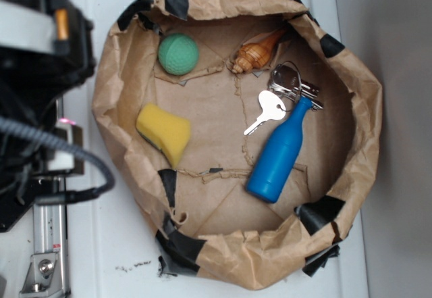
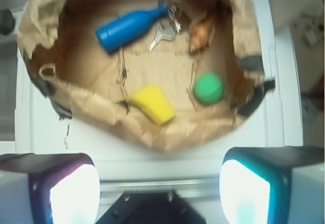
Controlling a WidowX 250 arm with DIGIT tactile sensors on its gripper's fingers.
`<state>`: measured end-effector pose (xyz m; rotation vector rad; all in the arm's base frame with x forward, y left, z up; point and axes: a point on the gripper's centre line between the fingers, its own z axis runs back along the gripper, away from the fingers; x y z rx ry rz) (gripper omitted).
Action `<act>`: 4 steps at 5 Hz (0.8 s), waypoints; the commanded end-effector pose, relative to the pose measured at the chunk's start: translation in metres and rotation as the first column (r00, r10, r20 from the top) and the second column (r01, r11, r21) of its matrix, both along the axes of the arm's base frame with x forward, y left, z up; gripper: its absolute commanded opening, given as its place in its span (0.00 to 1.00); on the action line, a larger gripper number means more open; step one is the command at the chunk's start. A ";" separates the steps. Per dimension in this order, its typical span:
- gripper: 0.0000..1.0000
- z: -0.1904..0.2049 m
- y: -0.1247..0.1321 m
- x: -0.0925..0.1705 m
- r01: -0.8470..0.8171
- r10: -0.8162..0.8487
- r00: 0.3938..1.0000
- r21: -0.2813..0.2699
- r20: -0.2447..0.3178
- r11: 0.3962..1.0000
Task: Grab the green sponge.
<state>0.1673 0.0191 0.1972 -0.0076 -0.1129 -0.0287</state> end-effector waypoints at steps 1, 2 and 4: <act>1.00 -0.038 0.027 0.042 -0.005 0.005 0.999 -0.001 -0.033 1.000; 1.00 -0.081 0.012 0.073 0.058 -0.056 0.997 0.036 -0.060 0.998; 1.00 -0.156 -0.021 0.085 0.242 -0.237 0.967 0.038 -0.096 0.970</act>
